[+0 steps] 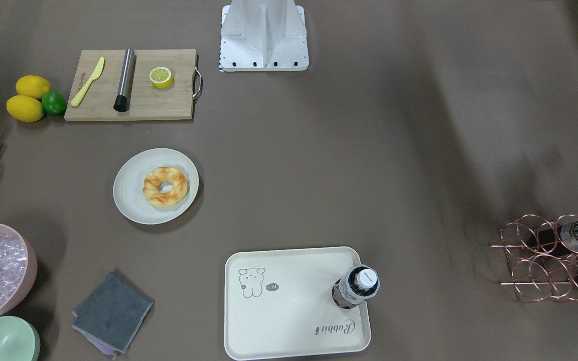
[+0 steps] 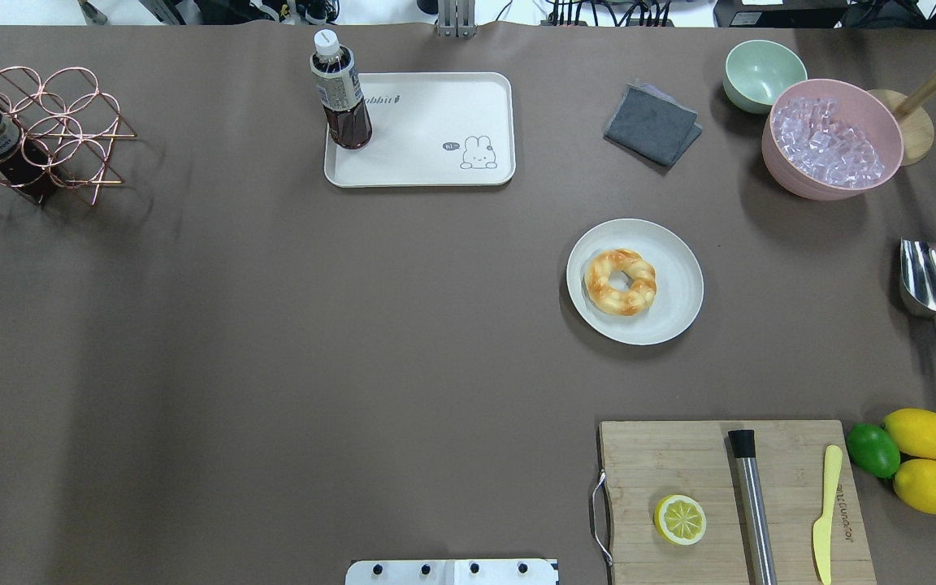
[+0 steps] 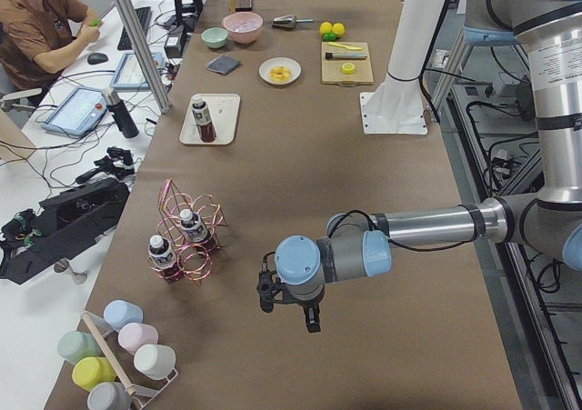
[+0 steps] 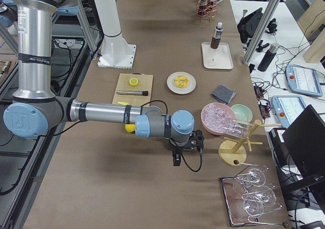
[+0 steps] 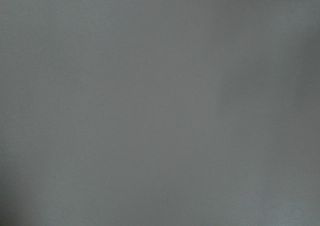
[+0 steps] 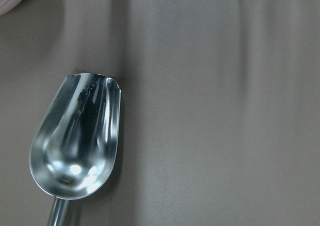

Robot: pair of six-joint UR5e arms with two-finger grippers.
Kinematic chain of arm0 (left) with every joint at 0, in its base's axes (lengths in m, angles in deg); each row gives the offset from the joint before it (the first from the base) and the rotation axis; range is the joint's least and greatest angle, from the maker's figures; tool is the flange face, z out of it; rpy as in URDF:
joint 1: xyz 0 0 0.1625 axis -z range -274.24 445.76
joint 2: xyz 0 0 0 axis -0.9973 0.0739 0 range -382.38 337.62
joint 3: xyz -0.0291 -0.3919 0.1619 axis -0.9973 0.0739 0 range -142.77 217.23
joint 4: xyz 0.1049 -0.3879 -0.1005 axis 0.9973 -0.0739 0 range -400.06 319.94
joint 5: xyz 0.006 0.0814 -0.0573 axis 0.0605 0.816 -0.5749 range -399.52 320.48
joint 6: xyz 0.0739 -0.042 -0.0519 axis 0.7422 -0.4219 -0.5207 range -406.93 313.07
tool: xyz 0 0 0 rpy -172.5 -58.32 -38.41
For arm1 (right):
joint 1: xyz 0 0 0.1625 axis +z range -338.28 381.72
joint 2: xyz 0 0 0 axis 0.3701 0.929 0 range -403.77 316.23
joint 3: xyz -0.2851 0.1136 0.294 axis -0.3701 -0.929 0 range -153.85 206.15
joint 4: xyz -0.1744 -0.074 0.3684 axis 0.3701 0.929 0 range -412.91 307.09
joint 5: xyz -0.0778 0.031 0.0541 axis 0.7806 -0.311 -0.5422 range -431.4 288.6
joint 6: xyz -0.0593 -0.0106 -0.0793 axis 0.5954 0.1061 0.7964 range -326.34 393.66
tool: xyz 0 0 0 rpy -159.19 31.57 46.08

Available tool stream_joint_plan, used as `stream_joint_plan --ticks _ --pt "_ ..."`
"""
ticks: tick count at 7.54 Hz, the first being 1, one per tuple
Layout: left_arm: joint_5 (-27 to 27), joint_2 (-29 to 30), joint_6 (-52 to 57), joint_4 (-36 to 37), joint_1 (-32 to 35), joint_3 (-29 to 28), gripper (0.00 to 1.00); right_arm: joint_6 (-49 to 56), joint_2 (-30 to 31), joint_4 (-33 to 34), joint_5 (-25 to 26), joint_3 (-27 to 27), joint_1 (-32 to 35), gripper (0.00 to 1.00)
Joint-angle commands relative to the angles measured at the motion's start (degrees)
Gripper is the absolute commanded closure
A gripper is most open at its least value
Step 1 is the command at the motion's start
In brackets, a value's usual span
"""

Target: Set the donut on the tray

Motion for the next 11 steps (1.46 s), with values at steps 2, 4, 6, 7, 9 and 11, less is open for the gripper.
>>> stream_joint_plan --ticks 2,4,6,7,9,11 --pt "-0.1 0.2 0.2 0.0 0.0 -0.1 0.02 -0.1 -0.1 0.1 0.0 0.0 0.0 0.00" --pt "-0.1 -0.1 0.2 0.1 -0.1 -0.4 0.02 0.0 -0.1 0.0 0.0 0.0 0.0 0.00" --pt "-0.1 -0.6 0.2 0.2 -0.1 -0.4 0.02 0.0 0.0 0.0 -0.2 0.1 0.0 0.00" --pt "-0.1 -0.7 0.2 0.3 0.0 -0.4 0.02 0.0 0.0 0.0 -0.2 0.1 0.0 0.00" --pt "-0.1 -1.8 0.2 0.2 0.0 -0.1 0.02 -0.1 0.0 0.0 -0.2 0.1 0.0 0.00" --pt "-0.1 -1.8 0.0 0.1 0.0 -0.1 0.02 0.0 0.3 0.0 -0.2 0.1 0.0 0.00"
